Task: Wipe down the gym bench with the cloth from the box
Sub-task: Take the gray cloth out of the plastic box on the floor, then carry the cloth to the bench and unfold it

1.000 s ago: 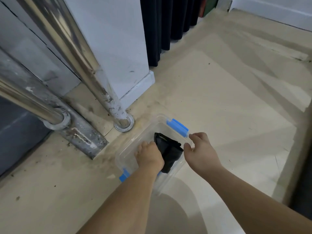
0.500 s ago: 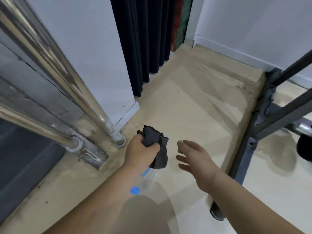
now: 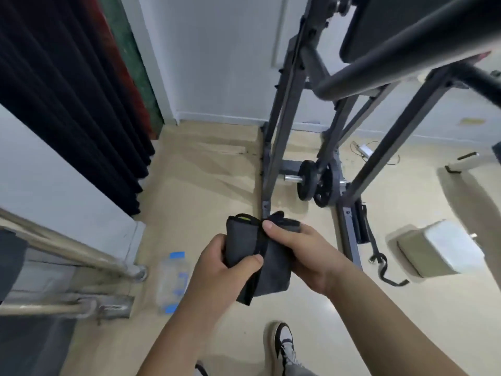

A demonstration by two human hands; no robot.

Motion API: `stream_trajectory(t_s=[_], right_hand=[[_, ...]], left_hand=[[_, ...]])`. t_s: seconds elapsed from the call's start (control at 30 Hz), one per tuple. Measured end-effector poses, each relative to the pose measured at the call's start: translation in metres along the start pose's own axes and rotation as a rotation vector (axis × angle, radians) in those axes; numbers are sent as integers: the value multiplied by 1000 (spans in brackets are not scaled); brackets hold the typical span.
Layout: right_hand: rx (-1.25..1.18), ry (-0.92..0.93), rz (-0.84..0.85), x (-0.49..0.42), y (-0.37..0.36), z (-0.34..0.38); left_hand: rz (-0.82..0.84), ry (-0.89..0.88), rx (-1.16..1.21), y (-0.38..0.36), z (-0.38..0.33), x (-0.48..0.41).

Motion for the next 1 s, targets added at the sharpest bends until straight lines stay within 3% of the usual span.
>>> stream_trajectory(t_s=[0.1,0.33,0.53,0.8,0.93,1.0], right_hand=[[-137,52,-138,78,60,-19],[-314,136,-478,251,263,-95],[-591,193,-712,398,441,-177],[-978,264,-810,480,585,-228],[-978,306,-823,485,659,-219],[-953,337,-860,485,699,-213]], left_hand=[[83,-44,-144,-71,-12,36],[505,-163,-427,-307,-22,128],[840,-145,-403,-526,-27,217],[837,-157,-434,-704,-39,253],[884,-124,-372,-783,-57,240],[939,15,-326,-826,-67,230]])
Point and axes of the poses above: each hand's wrist, its own x-axis away from the middle knuckle, its own y-axis out of the back of the hand, z = x × y, the point moved 1 cm from there along -x, towards the middle knuckle, and after that the axes turned 7 degrees about -y, right-handed, at the moved point
